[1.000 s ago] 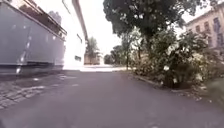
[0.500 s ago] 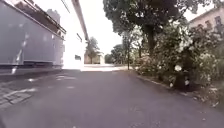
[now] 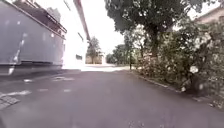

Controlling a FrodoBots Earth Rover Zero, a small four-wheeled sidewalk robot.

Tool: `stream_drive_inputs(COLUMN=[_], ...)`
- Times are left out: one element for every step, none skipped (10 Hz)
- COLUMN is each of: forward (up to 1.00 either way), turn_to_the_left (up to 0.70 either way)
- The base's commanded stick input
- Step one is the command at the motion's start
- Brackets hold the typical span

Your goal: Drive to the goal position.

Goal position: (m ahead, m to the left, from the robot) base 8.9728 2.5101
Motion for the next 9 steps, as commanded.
stream_drive_inputs(forward=[0.85,0.85,0.85,0.85,0.85,0.85,0.85,0.85,0.85], turn_to_the_left=[0.01,0.01,0.01,0.01,0.01,0.01,0.01,0.01,0.01])
